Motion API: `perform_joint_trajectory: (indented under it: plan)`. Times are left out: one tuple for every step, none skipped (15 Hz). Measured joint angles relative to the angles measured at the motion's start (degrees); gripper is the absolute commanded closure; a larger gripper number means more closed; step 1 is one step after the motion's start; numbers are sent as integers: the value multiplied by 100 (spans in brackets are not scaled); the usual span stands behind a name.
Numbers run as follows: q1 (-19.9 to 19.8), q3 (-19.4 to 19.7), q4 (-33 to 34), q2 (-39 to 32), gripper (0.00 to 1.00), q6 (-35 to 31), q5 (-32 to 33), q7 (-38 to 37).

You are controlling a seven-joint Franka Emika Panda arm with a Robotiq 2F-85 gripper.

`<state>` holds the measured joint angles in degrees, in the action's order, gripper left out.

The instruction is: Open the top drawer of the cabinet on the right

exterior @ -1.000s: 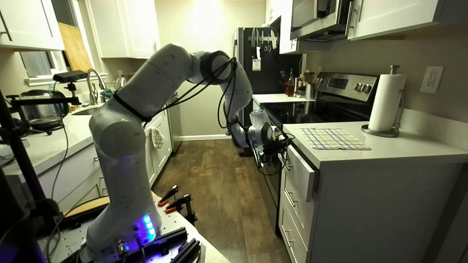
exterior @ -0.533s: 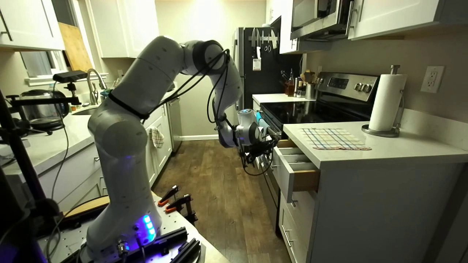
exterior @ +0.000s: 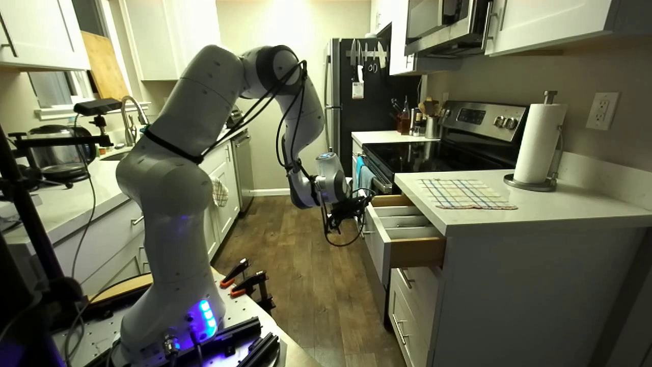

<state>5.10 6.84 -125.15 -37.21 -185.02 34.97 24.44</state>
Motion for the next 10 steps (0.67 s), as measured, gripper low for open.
perform_joint_trajectory:
  plan:
    - [346,347,-121,-29,0,-312,89,-88]
    - [755,734,-256,-76,0,-631,113,-137]
    - [1179,1110,-396,-124,0,-913,113,-141]
    - [1606,1470,-538,-178,0,-1159,102,-140]
    - [2036,1808,-684,-240,0,-1383,64,-128]
    - [2387,2016,-789,-252,0,-1404,-9,-79]
    - [2661,2131,-877,-221,0,-1326,-115,18]
    - [2919,2223,-940,-211,0,-1308,-165,136]
    - [3154,2218,-939,-242,0,-1306,-186,239]
    - [3442,2209,-922,-297,0,-1303,-245,320]
